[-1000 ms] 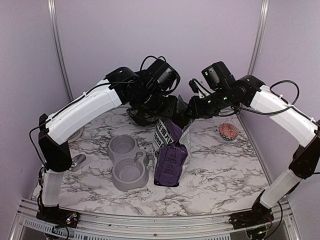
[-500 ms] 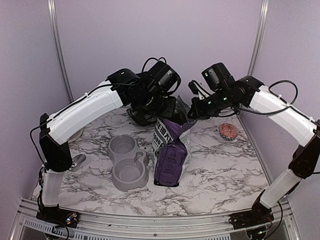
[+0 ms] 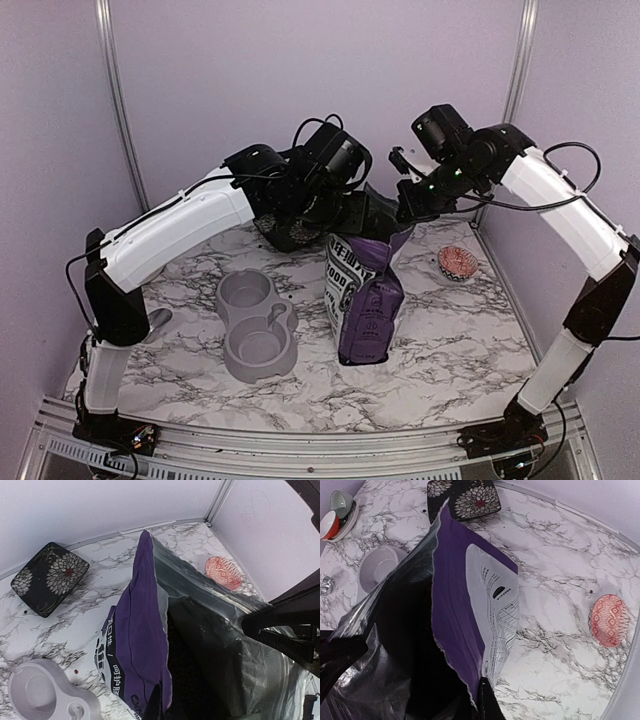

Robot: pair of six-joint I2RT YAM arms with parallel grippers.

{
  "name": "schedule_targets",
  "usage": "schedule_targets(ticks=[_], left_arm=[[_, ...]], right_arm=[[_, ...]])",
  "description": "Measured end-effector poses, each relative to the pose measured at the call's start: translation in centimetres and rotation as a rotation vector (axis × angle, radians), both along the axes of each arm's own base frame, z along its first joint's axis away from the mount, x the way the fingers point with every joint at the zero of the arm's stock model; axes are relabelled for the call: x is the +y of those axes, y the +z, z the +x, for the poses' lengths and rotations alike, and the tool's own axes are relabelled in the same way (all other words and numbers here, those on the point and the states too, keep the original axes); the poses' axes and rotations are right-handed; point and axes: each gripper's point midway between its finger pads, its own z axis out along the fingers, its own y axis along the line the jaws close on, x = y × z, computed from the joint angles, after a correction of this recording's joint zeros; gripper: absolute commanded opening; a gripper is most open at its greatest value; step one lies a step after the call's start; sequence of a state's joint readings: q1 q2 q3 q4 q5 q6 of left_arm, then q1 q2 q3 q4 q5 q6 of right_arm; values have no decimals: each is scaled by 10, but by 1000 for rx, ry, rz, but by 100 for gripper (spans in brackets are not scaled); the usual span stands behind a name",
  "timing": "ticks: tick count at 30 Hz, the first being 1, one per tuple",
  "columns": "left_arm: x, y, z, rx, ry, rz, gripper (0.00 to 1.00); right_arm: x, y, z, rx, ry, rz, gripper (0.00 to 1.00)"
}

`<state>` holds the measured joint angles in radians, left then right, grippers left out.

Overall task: Serve the pet food
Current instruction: Open the pet food bag at the center of the board.

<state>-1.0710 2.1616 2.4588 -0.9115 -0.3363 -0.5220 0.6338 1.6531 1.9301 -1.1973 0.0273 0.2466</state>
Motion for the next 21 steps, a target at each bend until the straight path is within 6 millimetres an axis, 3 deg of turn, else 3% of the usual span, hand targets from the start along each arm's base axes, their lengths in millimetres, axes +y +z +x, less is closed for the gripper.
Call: schedule_targets(ticks=[6, 13, 17, 21], left_arm=[[-42, 8, -3, 30, -49, -183, 0], [-88, 19, -18, 44, -104, -362, 0], [-86, 17, -26, 24, -107, -352, 0], [-56, 0, -29, 16, -52, -221, 0]], right_arm=[[-42, 13, 3, -53, -69, -106, 0], [-84, 39, -16, -119, -121, -195, 0], [-97, 47, -29, -142, -133, -198, 0], [-97, 32, -42, -122, -118, -166, 0]])
